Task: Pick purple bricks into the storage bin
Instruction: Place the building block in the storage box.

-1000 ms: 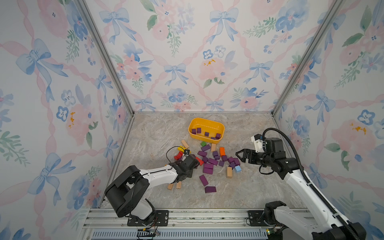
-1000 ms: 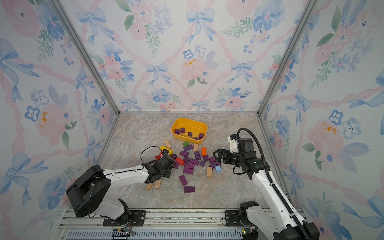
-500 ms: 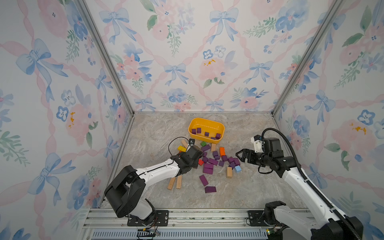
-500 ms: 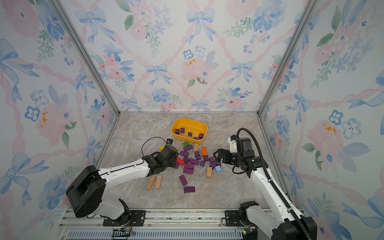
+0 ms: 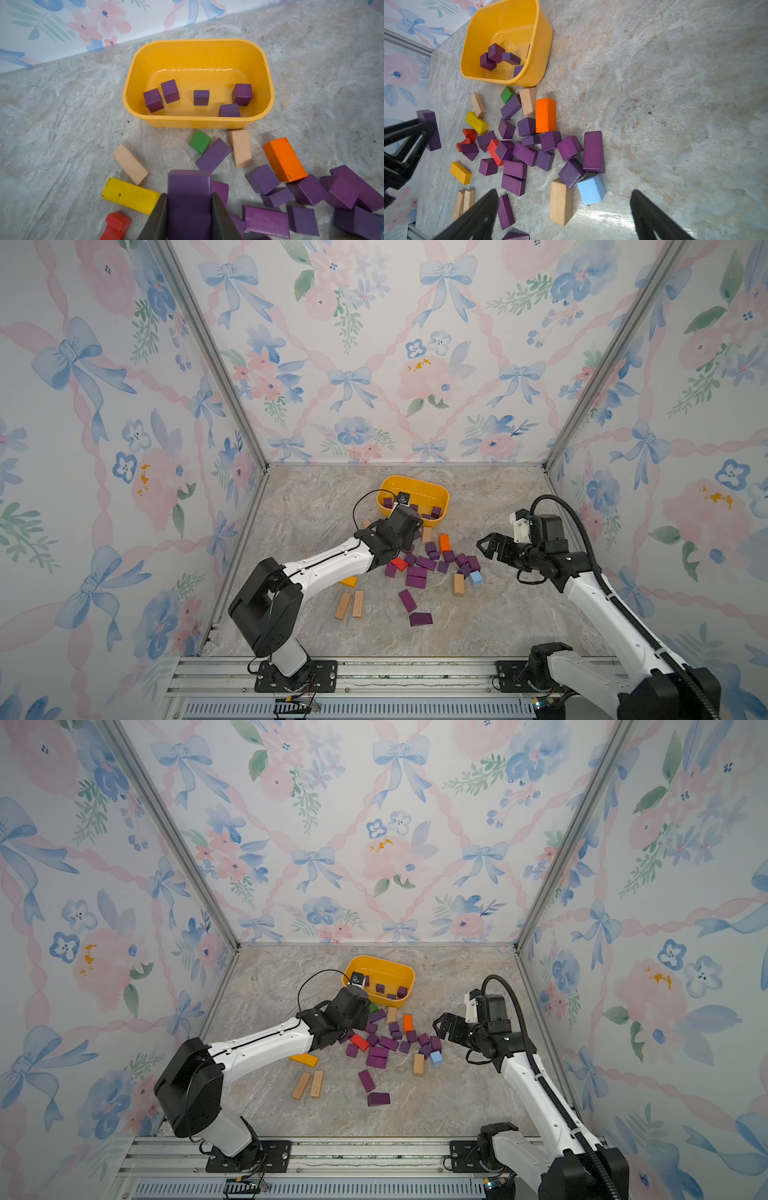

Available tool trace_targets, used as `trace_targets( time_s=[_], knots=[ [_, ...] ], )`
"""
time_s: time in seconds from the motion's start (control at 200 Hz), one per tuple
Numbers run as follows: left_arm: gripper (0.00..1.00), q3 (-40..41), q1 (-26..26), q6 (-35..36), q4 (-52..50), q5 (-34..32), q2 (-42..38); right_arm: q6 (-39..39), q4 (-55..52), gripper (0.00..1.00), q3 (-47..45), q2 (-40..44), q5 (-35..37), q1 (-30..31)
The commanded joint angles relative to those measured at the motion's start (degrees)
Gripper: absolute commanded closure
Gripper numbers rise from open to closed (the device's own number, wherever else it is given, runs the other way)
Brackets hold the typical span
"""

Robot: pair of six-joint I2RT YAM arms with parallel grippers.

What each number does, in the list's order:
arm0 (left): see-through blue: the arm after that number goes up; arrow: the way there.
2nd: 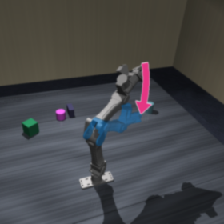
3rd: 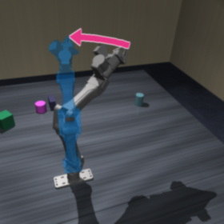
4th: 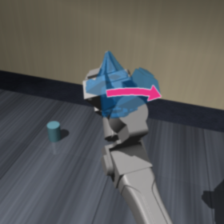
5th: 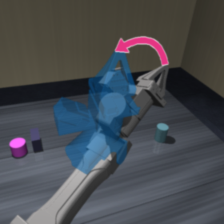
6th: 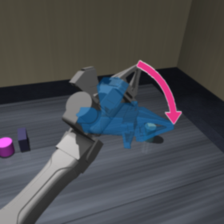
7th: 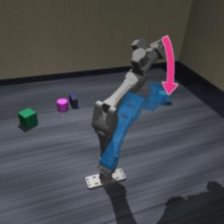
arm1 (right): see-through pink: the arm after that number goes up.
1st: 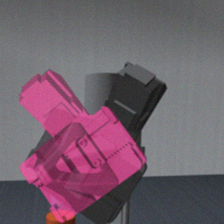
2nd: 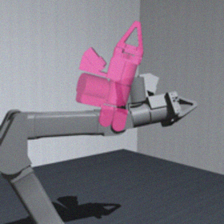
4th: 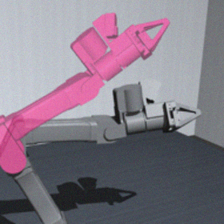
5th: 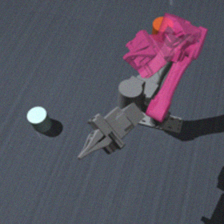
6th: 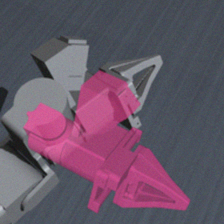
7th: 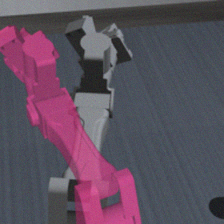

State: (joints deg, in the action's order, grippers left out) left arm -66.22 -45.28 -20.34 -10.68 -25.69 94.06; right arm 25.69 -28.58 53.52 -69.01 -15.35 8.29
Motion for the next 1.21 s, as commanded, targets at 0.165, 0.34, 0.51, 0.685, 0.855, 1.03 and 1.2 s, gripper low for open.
trace_targets(
  time_s=[0.165, 0.34, 0.51, 0.685, 0.855, 1.03, 1.2],
  knots=[
    [0.73, -12.5, 3.4, 5.8, 2.1, 5.4, 12.0, 1.8, 0.0, 0.03, -0.5, 0.0, 0.8, -1.7],
    [0.73, -20.8, 5.4, 7.8, 2.1, 8.7, 19.0, 1.6, -0.5, 0.03, -0.9, 1.5, 0.8, -2.2],
    [0.73, -26.3, 7.7, 8.7, 2.1, 11.3, 23.5, 1.9, -0.6, 0.03, -1.4, 2.4, 1.3, -2.4],
    [0.70, -30.0, 9.3, 9.5, 2.1, 12.0, 26.3, 2.4, -0.1, 0.03, -1.7, 2.0, 1.9, -2.7],
    [0.38, -32.4, 9.8, 11.0, 2.1, 11.6, 27.5, 2.3, 0.2, 0.03, -1.4, 1.1, 1.9, -2.8],
    [0.17, -32.4, 9.7, 12.5, 2.1, 9.6, 26.0, -1.9, -1.9, 0.03, -0.6, 3.3, 6.4, -1.1],
    [0.13, -31.0, 9.8, 13.1, 2.4, 8.3, 22.7, -5.1, -4.9, 0.03, 0.9, 5.5, 11.1, 1.0]
  ],
)
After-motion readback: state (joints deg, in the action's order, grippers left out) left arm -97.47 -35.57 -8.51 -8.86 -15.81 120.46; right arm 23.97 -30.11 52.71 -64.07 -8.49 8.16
